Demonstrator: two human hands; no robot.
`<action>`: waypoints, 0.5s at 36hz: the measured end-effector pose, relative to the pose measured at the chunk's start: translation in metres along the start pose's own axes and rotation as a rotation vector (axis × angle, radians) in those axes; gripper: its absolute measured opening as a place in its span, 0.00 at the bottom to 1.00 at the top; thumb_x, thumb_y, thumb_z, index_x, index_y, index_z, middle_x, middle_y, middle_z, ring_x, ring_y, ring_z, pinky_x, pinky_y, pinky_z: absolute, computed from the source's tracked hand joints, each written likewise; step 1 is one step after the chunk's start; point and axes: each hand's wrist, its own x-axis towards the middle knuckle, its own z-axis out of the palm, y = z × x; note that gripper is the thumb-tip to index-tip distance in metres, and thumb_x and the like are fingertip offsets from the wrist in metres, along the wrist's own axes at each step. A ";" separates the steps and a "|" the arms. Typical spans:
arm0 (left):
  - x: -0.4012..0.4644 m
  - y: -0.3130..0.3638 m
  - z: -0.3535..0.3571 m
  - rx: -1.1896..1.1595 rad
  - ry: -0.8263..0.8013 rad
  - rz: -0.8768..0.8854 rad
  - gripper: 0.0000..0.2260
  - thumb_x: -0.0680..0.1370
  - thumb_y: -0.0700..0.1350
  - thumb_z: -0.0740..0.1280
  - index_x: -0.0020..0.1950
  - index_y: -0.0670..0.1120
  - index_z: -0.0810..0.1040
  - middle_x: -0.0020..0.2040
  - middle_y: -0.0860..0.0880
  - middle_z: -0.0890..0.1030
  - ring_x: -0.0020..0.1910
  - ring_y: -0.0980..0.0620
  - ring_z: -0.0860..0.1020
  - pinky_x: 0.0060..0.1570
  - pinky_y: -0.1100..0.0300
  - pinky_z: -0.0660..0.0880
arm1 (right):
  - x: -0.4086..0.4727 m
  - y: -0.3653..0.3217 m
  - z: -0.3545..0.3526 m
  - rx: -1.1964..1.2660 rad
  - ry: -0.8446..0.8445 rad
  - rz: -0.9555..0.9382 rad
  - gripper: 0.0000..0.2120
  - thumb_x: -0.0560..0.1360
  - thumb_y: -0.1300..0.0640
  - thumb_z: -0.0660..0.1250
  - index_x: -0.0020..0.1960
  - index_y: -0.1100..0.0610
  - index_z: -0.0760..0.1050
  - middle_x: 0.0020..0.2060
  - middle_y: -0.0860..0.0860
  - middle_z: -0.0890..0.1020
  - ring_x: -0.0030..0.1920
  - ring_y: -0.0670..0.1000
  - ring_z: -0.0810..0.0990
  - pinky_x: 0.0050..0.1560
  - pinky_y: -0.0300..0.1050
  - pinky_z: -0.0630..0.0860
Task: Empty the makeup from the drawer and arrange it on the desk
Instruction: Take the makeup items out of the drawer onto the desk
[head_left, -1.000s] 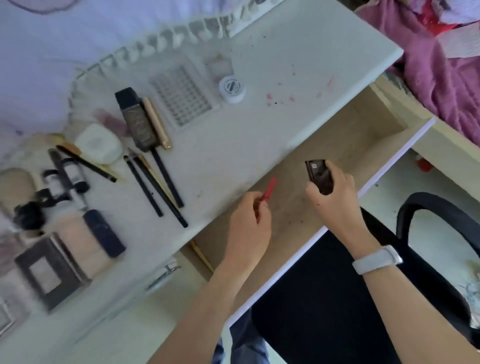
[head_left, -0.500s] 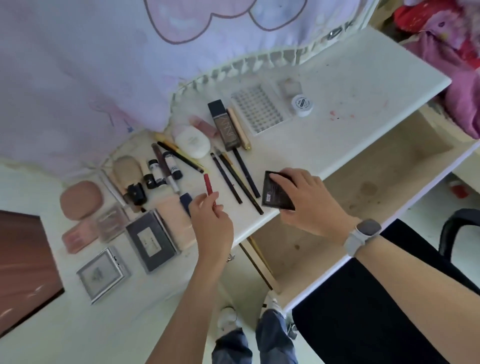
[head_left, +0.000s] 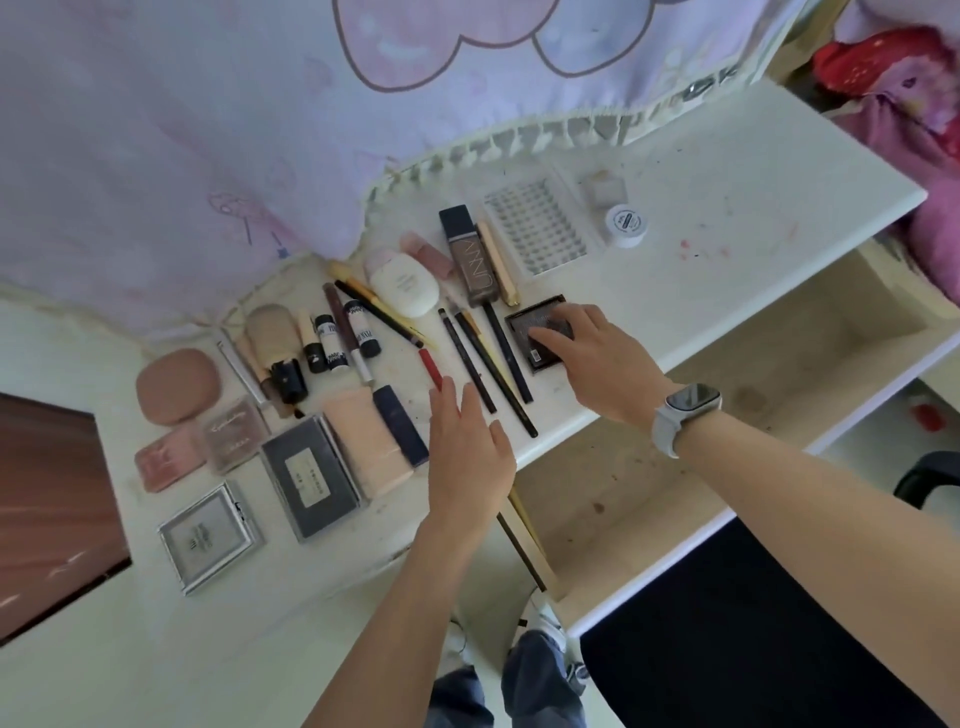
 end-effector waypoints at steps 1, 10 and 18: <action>-0.001 -0.001 0.002 0.017 -0.020 0.000 0.24 0.82 0.44 0.54 0.77 0.44 0.50 0.78 0.48 0.43 0.76 0.50 0.40 0.74 0.52 0.52 | -0.004 -0.001 0.002 0.009 0.005 -0.001 0.27 0.75 0.66 0.58 0.73 0.54 0.60 0.71 0.56 0.62 0.70 0.57 0.58 0.64 0.49 0.68; -0.043 -0.003 0.013 -0.060 0.307 0.373 0.20 0.78 0.36 0.62 0.70 0.43 0.66 0.73 0.43 0.60 0.72 0.52 0.58 0.64 0.77 0.54 | -0.103 -0.014 0.026 0.371 0.329 0.272 0.19 0.72 0.71 0.62 0.62 0.65 0.74 0.62 0.63 0.74 0.63 0.63 0.71 0.61 0.60 0.71; -0.084 -0.027 0.061 0.159 -0.081 0.594 0.14 0.77 0.37 0.62 0.63 0.39 0.75 0.62 0.42 0.74 0.61 0.45 0.73 0.58 0.47 0.73 | -0.199 -0.035 0.079 0.353 0.406 0.602 0.15 0.72 0.70 0.64 0.58 0.67 0.76 0.60 0.67 0.74 0.64 0.67 0.70 0.63 0.65 0.67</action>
